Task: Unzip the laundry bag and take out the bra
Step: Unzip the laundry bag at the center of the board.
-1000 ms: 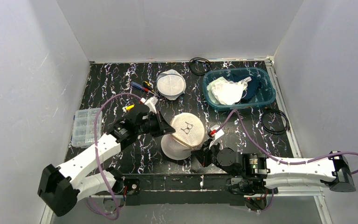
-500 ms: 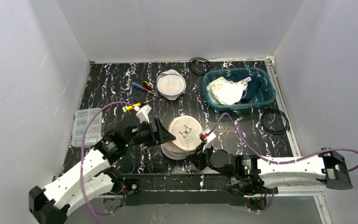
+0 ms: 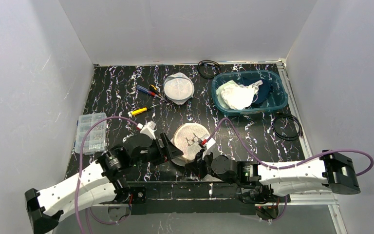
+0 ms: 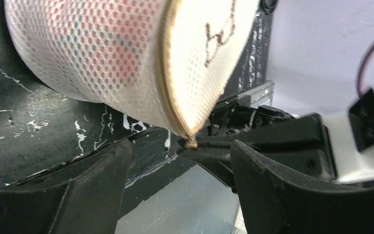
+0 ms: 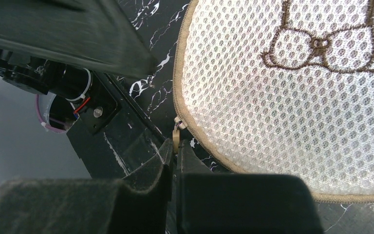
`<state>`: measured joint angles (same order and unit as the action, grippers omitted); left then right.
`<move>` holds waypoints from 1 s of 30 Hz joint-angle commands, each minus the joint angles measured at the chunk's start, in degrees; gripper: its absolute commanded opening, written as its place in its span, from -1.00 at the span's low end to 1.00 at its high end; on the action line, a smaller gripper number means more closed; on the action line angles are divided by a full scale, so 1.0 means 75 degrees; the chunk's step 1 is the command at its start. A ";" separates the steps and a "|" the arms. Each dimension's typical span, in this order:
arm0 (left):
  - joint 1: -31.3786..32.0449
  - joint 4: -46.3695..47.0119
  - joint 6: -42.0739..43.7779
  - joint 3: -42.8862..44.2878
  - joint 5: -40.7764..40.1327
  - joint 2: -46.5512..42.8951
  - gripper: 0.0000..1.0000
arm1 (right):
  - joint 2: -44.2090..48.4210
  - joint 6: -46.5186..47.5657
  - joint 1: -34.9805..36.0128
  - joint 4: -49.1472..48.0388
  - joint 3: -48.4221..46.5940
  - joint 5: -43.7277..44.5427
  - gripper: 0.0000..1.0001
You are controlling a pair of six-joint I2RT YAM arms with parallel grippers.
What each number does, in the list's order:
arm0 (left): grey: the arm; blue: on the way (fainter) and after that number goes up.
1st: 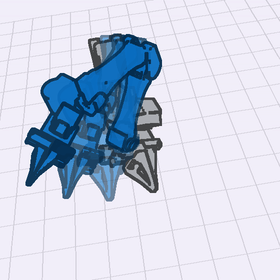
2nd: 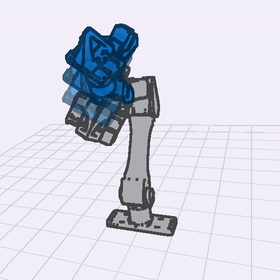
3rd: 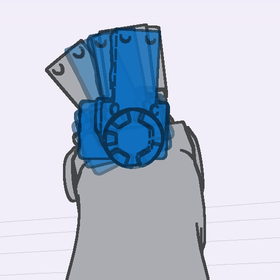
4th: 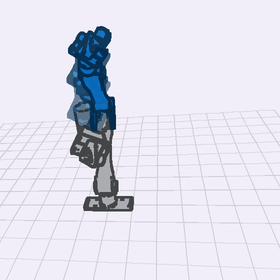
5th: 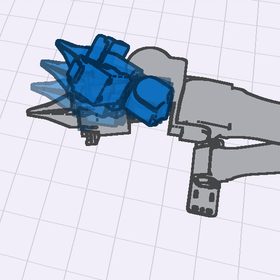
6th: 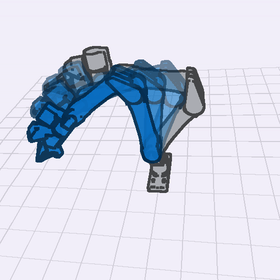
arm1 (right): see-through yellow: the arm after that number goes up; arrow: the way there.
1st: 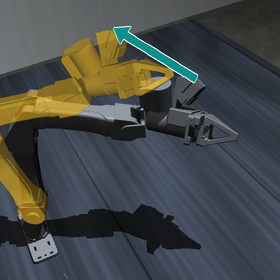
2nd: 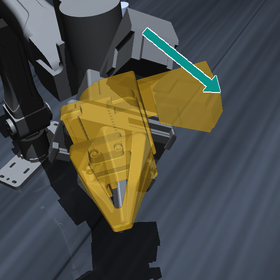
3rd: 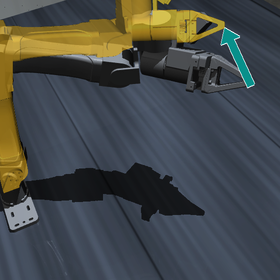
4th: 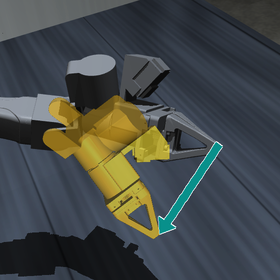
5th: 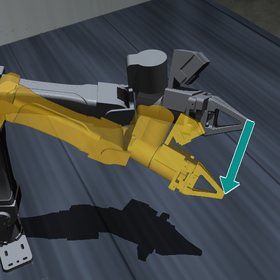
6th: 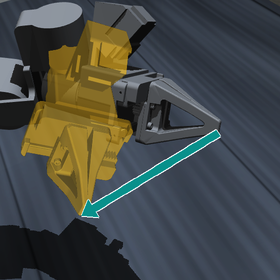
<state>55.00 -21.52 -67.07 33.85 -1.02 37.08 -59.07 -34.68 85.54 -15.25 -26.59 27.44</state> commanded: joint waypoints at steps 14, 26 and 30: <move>0.0073 0.0654 0.0192 0.0309 -0.0888 0.1624 -0.63 | 0.0209 0.0073 0.0032 -0.0387 -0.0345 -0.0152 -0.97; 0.0067 -0.0212 0.0461 0.0651 -0.1530 0.1034 -1.00 | 0.0669 0.0190 0.0023 0.0460 -0.0567 0.0032 -0.97; 0.0044 -0.0640 0.0834 0.1025 -0.1687 0.0878 -1.00 | 0.1087 0.0229 0.0032 0.1057 -0.0643 0.0192 -0.97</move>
<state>55.57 -20.99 -64.66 37.69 -8.40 45.41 -54.26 -34.11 85.52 -10.79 -28.29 26.85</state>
